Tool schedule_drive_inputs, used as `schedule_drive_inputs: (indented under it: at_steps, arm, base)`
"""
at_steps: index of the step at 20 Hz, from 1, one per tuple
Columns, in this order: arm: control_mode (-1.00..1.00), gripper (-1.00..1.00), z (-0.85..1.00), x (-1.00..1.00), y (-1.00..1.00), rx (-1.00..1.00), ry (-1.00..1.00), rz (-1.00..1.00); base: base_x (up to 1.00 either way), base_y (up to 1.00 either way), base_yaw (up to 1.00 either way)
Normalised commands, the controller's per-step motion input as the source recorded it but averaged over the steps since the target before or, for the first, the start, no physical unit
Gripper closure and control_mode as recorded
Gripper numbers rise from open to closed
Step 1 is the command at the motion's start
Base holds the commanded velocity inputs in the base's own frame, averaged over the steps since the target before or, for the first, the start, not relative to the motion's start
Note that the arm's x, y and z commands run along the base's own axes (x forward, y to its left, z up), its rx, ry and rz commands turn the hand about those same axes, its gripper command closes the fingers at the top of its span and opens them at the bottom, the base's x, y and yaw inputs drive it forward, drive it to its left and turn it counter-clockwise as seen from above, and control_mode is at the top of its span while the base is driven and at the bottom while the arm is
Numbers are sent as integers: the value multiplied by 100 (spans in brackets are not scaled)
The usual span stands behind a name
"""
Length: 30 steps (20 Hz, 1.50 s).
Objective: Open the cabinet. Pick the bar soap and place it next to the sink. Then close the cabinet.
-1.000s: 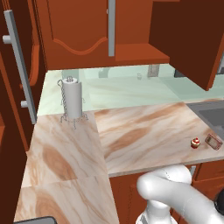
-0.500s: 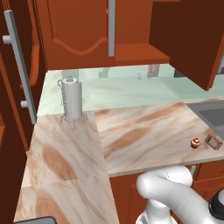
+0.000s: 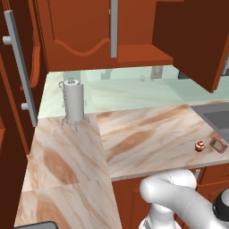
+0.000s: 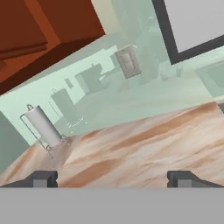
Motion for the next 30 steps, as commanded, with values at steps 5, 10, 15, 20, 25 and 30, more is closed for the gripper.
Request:
schedule_drive_inputs:
  at_steps: [5,10,15,20,25,30]
  arm:
    - [-100,-100,36,-11,0,0,-11,18]
    - [-100,-100,22,-16,0,0,-13,19]
    - [-100,-100,17,-24,1,0,-24,17]
    - [-100,-100,41,-10,0,1,-17,13]
    - [-100,-100,65,0,3,1,-1,7]
    - [-100,-100,43,0,12,0,15,8]
  base:
    - [0,0,0]
    - [0,0,0]
    - [0,0,0]
    - [0,0,0]
    - [0,0,0]
    - [0,0,0]
